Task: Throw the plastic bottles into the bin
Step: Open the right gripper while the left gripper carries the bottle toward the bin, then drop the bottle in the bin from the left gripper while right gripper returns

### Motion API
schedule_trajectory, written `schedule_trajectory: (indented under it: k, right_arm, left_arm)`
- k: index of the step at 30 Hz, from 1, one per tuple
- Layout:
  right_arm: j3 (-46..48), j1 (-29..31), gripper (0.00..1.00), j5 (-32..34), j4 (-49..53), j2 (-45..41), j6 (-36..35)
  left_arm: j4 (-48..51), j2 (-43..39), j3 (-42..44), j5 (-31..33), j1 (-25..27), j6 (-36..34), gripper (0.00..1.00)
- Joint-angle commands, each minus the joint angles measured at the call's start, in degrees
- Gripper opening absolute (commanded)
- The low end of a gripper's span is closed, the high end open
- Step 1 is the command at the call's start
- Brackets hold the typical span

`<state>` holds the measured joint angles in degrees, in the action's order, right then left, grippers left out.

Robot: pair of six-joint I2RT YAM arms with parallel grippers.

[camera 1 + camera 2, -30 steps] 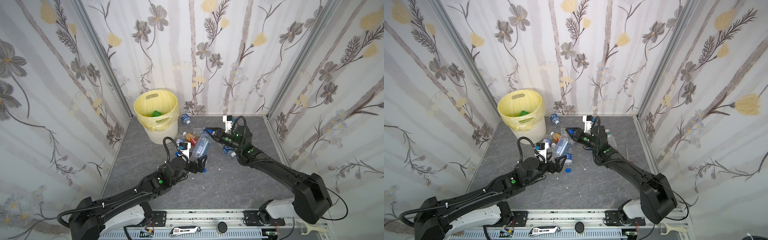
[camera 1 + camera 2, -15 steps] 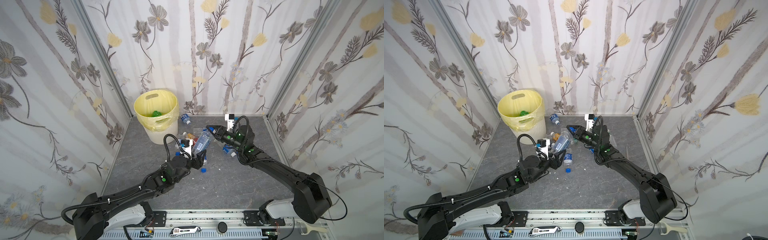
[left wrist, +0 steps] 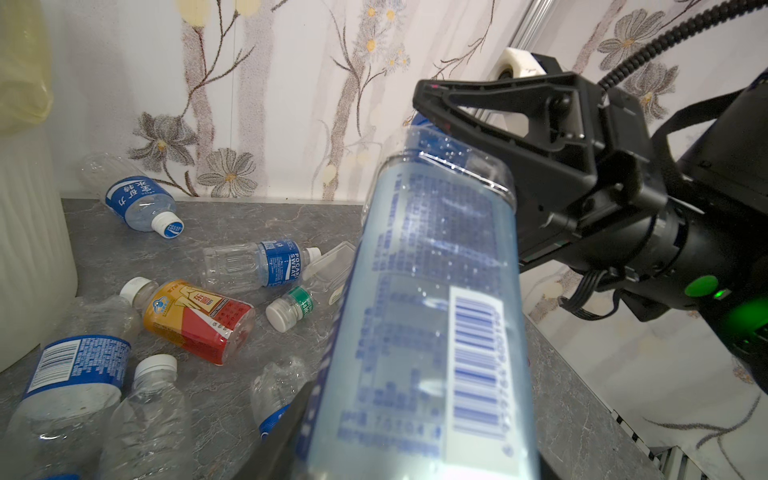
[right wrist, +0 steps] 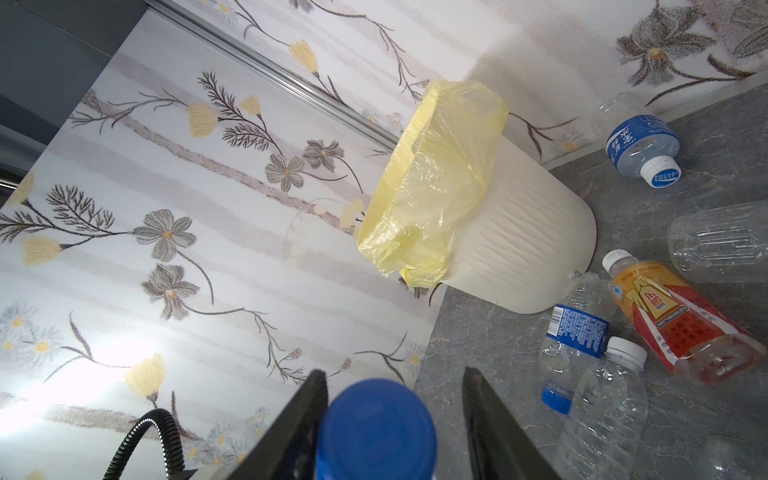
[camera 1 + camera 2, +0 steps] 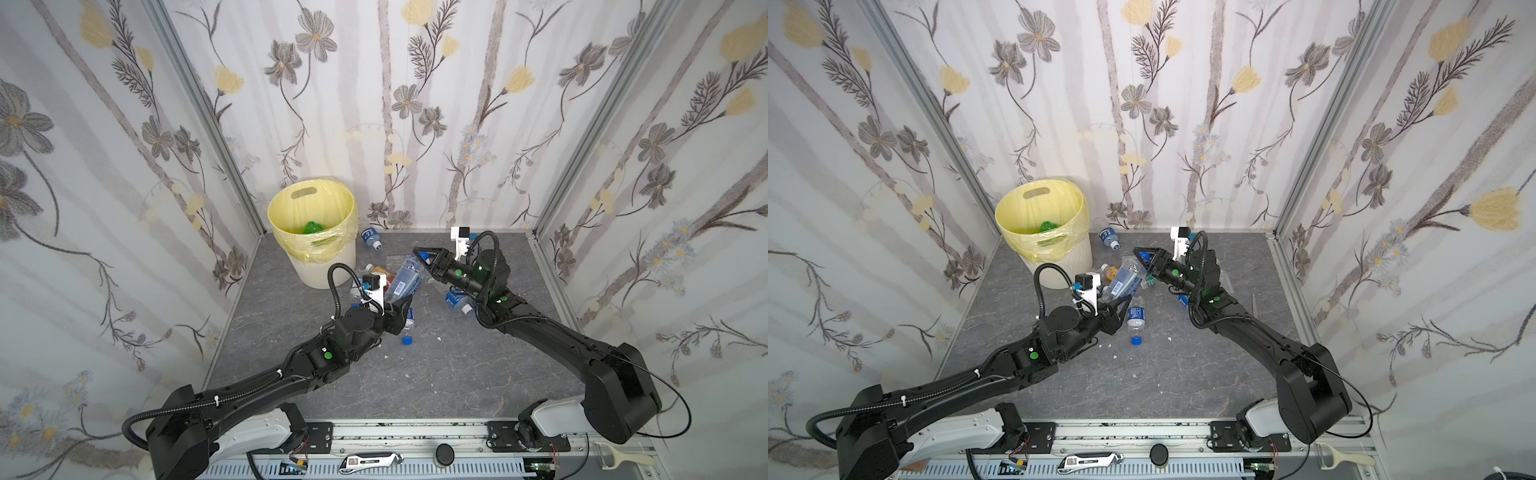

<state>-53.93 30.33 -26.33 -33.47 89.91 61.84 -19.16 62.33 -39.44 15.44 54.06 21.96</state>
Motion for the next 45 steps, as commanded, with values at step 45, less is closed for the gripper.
schedule_trajectory:
  k: [45]
  right_arm:
    - [-34.36, 14.57, 1.0, 19.31, 38.44, 5.74, -41.53]
  left_arm:
    - [47.02, 16.64, -59.16, -5.0, -39.7, -1.3, 0.44]
